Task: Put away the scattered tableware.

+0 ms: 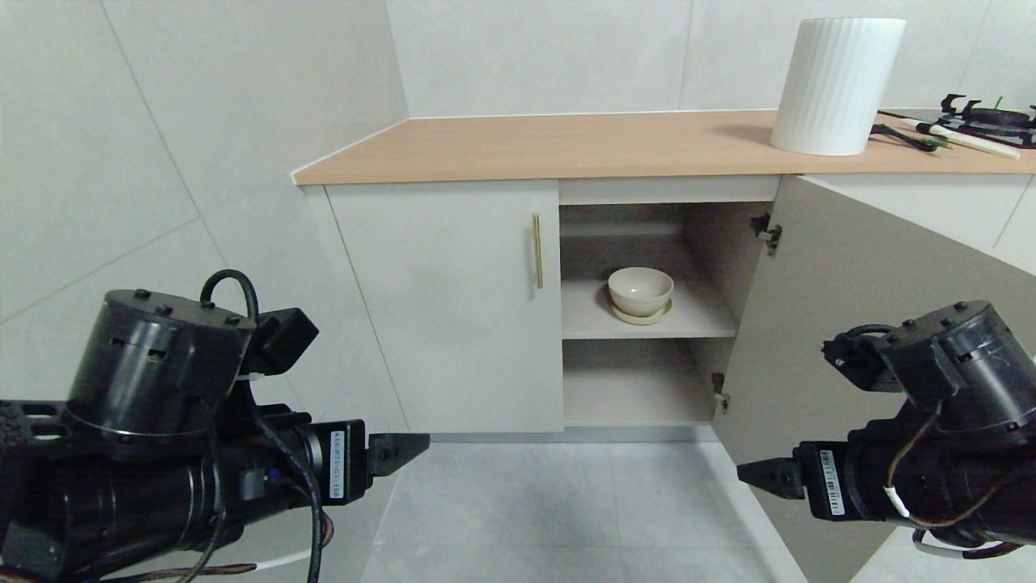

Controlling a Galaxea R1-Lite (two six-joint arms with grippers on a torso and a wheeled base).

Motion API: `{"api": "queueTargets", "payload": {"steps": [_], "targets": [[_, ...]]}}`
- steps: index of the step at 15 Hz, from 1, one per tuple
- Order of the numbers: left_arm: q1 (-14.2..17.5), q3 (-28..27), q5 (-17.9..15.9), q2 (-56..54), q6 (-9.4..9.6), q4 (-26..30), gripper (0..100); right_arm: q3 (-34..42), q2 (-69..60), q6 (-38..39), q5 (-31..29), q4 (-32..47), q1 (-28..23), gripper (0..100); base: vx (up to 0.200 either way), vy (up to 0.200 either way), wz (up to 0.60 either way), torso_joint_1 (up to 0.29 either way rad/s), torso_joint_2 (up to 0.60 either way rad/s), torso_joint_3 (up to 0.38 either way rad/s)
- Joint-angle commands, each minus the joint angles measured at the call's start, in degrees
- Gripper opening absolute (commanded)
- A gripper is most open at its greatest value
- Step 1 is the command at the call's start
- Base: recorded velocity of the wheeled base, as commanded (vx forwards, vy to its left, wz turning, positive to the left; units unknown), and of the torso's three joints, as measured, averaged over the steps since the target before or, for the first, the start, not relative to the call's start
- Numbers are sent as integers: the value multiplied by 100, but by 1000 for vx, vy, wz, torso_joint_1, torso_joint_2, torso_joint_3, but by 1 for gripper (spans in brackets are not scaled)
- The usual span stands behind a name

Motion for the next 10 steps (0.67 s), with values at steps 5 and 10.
{"api": "queueTargets", "payload": {"steps": [5, 10], "targets": [[2, -4, 13, 10, -4, -3, 100, -2, 18, 1, -1, -3, 1, 100, 0, 0, 0, 0, 0, 0], [2, 5, 22, 2, 14, -3, 100, 16, -149, -175, -10, 85, -7, 100, 0, -80, 0, 1, -1, 1]]}}
